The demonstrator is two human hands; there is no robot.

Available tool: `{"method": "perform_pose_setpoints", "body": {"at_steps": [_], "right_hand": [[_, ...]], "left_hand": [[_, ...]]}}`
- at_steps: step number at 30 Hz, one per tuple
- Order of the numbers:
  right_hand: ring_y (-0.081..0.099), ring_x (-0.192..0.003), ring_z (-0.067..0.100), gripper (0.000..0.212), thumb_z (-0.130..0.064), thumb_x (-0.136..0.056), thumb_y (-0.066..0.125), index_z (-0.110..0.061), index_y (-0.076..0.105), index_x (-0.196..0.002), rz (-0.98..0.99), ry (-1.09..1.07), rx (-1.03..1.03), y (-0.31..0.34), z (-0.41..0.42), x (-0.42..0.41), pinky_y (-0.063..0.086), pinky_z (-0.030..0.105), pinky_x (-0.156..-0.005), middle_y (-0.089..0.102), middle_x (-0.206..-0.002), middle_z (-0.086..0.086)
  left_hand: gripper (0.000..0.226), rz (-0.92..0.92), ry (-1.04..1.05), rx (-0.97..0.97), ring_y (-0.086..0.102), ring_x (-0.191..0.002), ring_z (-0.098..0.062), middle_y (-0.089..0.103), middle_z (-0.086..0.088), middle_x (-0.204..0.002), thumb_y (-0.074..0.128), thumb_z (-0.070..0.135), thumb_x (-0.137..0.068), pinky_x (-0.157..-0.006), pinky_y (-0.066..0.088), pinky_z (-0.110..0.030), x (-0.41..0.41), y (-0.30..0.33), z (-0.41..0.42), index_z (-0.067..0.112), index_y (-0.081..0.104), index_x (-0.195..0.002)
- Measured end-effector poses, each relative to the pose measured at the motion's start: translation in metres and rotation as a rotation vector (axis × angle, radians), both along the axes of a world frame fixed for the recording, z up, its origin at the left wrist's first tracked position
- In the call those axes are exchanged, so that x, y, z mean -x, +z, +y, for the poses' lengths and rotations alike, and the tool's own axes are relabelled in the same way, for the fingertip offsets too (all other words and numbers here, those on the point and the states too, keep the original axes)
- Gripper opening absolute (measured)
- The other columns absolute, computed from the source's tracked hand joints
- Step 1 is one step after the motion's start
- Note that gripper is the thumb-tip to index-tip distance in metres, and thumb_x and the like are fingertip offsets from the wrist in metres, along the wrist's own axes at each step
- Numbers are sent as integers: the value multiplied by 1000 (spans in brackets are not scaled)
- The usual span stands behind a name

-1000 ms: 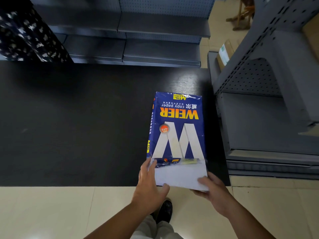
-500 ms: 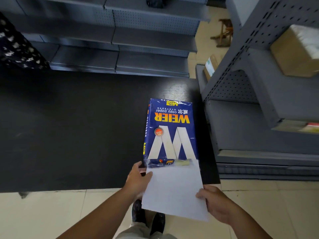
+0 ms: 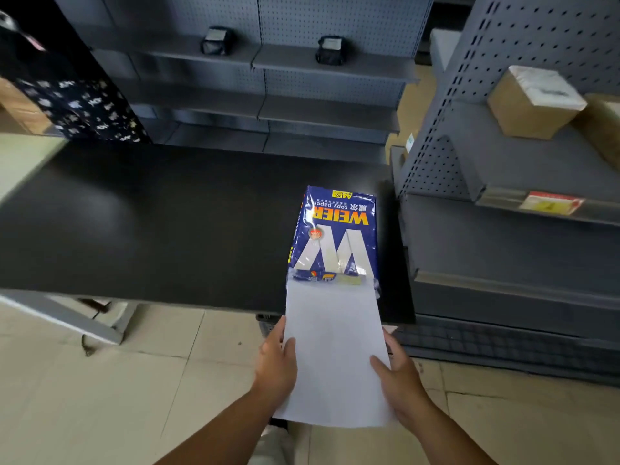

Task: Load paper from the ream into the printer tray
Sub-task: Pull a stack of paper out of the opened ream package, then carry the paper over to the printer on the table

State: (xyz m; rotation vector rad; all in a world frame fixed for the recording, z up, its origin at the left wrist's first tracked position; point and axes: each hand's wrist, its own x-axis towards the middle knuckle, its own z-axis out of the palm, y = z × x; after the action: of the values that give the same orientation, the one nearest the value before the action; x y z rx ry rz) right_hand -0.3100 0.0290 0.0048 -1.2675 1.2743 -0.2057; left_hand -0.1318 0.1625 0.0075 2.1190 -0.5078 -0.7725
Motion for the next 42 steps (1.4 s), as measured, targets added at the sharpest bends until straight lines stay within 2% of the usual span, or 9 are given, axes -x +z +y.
{"method": "perform_pose_setpoints", "body": {"at_steps": [6,9,11,15,18,24,29,39,42], "right_hand": [[58,-120,14,64,-1,-94,55,-34,37,-147,-66,102,13,27,63,50,47,38,-104,55,-137,-6],[57,-101,-6,62,2,-94,54,-31,40,-144,-90,194,37,41,90,45,47,16,-85,54,-132,-6],[57,-107,1,61,7,-93,53,-23,42,-144,-105,272,58,44,109,31,43,10,-82,53,-136,-5],[61,-114,4,65,12,-90,52,-23,43,-144,-166,446,47,47,156,-16,43,32,-105,60,-136,-2],[61,-118,13,64,12,-88,54,-31,47,-135,-197,599,65,45,198,-65,42,41,-109,64,-133,1],[65,-111,5,56,-2,-87,57,-35,53,-132,-195,887,77,59,314,-161,50,38,-101,67,-124,-14],[66,-109,9,54,0,-90,55,-31,51,-134,-220,1010,55,72,410,-232,53,35,-96,67,-122,-10],[67,-104,0,58,4,-88,52,-40,53,-127,-272,1133,74,76,521,-343,53,32,-94,67,-116,-22],[65,-107,1,59,2,-89,53,-35,52,-135,-264,1175,74,72,541,-385,52,34,-97,66,-123,-16]], "left_hand": [[48,-7,116,72,58,-107,-11,61,11,-124,42,11,-97,-93,43,-26,70,26,77,33,44,-139],[48,-8,209,38,58,-112,-17,62,8,-128,42,18,-96,-101,45,-39,77,27,116,37,42,-140],[49,-25,310,25,55,-118,-19,58,5,-134,44,21,-96,-106,42,-44,77,29,148,34,39,-143],[50,-35,497,35,58,-114,-20,60,7,-131,42,21,-96,-102,45,-43,65,38,221,37,38,-143],[51,-33,631,28,60,-111,-19,62,7,-128,41,25,-94,-100,47,-45,49,39,281,42,37,-141],[49,-43,959,73,58,-114,-20,59,6,-134,44,22,-96,-103,44,-45,15,41,406,32,38,-144],[46,-46,1091,129,59,-101,-12,58,24,-111,41,17,-98,-89,41,-32,-16,57,492,48,37,-131],[49,-13,1253,130,60,-104,-13,64,13,-121,39,23,-97,-90,45,-36,-98,49,593,42,35,-142],[49,-13,1289,117,59,-104,-15,62,12,-121,40,24,-97,-89,44,-35,-132,47,611,38,35,-144]]}}
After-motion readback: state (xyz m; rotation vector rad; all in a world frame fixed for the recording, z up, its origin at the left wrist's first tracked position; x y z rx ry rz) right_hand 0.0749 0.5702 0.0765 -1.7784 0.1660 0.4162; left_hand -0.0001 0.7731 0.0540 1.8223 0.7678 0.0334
